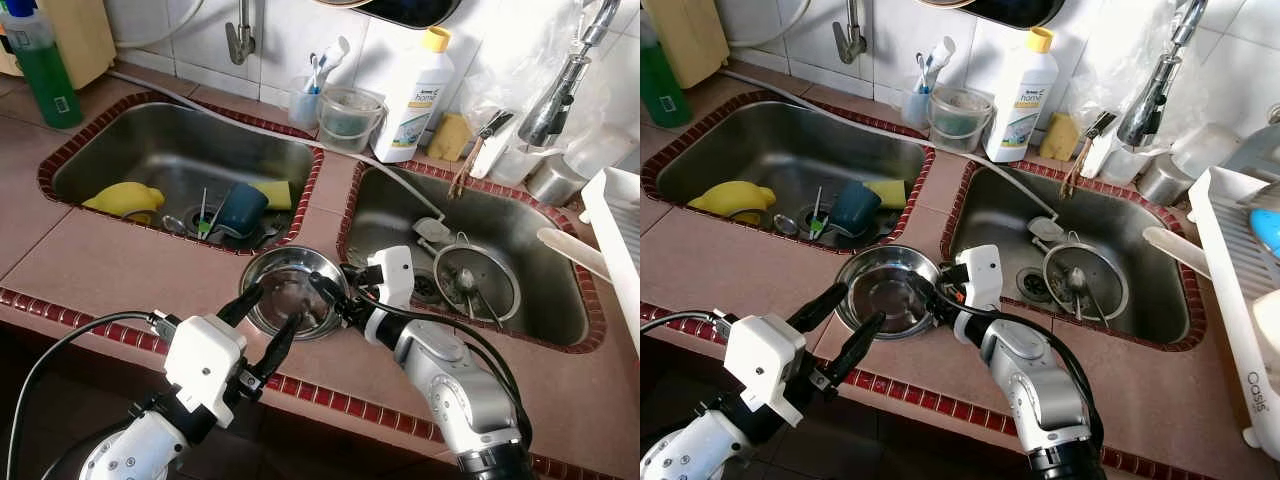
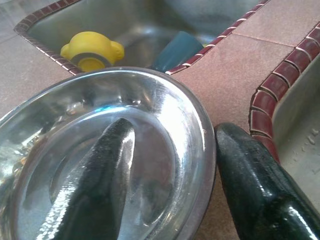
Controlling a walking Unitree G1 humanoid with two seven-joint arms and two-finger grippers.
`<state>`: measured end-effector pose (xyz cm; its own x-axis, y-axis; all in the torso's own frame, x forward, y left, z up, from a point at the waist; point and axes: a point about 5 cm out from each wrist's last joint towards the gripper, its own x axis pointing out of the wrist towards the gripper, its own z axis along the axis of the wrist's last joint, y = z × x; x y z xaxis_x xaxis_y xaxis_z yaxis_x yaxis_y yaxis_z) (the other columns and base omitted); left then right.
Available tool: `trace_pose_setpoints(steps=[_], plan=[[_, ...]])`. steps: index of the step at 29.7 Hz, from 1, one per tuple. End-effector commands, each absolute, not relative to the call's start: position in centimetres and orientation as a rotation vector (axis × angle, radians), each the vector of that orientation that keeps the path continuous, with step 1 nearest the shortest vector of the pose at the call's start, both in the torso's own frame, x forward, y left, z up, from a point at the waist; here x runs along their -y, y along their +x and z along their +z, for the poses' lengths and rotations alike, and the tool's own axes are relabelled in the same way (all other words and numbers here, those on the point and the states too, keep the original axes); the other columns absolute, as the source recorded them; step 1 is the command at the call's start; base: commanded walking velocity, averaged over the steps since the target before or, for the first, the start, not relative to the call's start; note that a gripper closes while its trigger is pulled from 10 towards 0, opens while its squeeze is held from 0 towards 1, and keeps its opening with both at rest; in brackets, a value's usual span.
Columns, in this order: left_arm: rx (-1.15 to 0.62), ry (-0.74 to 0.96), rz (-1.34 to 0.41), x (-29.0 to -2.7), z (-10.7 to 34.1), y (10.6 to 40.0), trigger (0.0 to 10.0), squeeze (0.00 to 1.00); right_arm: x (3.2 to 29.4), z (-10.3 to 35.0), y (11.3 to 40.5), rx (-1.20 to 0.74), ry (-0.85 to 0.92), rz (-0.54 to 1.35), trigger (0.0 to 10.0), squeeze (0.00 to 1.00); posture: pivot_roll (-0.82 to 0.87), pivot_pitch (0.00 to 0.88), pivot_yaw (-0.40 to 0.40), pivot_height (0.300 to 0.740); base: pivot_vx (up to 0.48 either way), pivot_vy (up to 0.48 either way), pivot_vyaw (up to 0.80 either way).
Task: Kitchen organization
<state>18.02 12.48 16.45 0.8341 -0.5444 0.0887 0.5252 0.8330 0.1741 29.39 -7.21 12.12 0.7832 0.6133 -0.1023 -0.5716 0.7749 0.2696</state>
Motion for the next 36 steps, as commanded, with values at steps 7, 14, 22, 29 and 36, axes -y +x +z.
trace_pose_setpoints(steps=[7,14,22,29,36], plan=[[0.154,0.14,-0.579,-12.1,17.0,17.8,10.0,0.0,7.5,12.4,29.6,-0.215,0.281,0.631,0.0,0.0,-0.02,0.145,-0.166,0.732,0.0,0.0,0.0],[0.152,0.134,-0.576,-12.1,17.0,17.8,10.0,0.0,8.1,12.8,30.4,-0.244,0.383,0.579,0.0,0.0,-0.02,0.147,-0.165,0.732,0.0,0.0,0.0],[0.155,0.135,-0.58,-12.1,17.0,17.9,10.0,0.0,8.2,12.9,30.4,-0.253,0.45,0.553,0.0,0.0,-0.02,0.14,-0.164,0.732,0.0,0.0,0.0],[0.156,0.136,-0.586,-12.0,17.0,17.9,10.0,0.0,8.2,12.7,30.0,-0.28,0.475,0.561,0.0,0.0,-0.02,0.136,-0.162,0.732,0.0,0.0,0.0],[0.157,0.138,-0.591,-11.9,16.9,17.8,10.0,0.0,8.1,13.0,29.8,-0.253,0.481,0.558,0.0,0.0,-0.02,0.13,-0.163,0.732,0.0,0.0,0.0]])
